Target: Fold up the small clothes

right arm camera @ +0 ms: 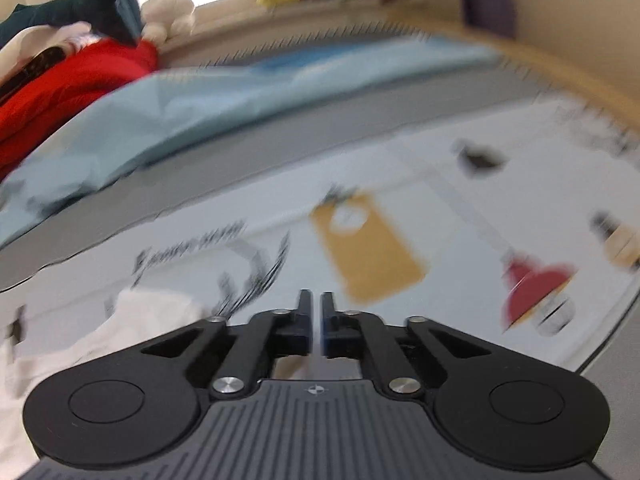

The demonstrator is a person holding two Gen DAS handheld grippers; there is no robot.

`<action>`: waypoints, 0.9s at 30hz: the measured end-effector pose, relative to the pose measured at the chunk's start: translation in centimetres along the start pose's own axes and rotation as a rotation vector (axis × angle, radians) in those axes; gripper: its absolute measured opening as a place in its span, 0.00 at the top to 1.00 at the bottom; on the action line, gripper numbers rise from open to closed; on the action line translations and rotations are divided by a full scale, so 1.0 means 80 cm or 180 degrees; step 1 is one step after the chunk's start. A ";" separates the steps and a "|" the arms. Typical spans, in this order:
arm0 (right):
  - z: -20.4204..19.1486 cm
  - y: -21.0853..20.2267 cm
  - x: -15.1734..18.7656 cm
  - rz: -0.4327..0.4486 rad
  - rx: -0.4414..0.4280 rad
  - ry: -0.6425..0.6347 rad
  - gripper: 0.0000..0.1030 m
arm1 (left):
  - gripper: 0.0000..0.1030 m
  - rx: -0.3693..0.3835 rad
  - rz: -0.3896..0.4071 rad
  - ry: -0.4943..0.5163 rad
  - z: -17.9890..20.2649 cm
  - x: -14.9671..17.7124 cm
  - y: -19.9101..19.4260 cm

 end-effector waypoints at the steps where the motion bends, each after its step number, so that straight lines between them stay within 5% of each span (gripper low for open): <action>1: 0.002 -0.004 -0.003 0.0048 0.0016 -0.0002 0.97 | 0.98 -0.0027 -0.0045 -0.0014 -0.003 0.000 -0.001; 6: 0.012 -0.020 -0.011 -0.0178 -0.0550 0.0052 0.93 | 0.97 0.0090 0.0119 -0.0164 -0.014 -0.005 -0.017; 9: 0.006 -0.028 0.003 -0.0496 -0.0872 -0.0218 0.69 | 0.95 0.0280 0.0190 -0.0035 -0.006 -0.005 -0.028; 11: 0.005 -0.034 0.021 -0.0753 -0.1064 -0.0479 0.66 | 0.92 0.0331 0.0154 0.0076 -0.003 -0.002 -0.025; 15: 0.018 -0.032 0.072 -0.1179 -0.0681 -0.1057 0.60 | 0.87 -0.0061 -0.0326 0.0173 -0.009 0.015 0.012; 20: 0.052 -0.062 0.092 -0.1188 -0.0532 -0.0889 0.57 | 0.86 -0.0051 -0.0031 0.0095 -0.001 0.025 -0.029; 24: 0.065 -0.113 0.103 -0.0920 0.0260 -0.0835 0.58 | 0.86 0.0030 0.0247 -0.0114 0.000 0.051 -0.074; 27: 0.082 -0.166 0.112 -0.0722 0.0146 -0.0464 0.58 | 0.86 0.0020 0.0503 -0.0125 0.006 0.088 -0.115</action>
Point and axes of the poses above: each gripper's, at about its wrist camera, not at the fingertips, and y roughly the way its jaws point, z to its right, x to its underside, the point moved 2 cm from there along y, roughly the way its jaws point, and after that the axes turned 11 degrees about -z, right-handed, at the moved point
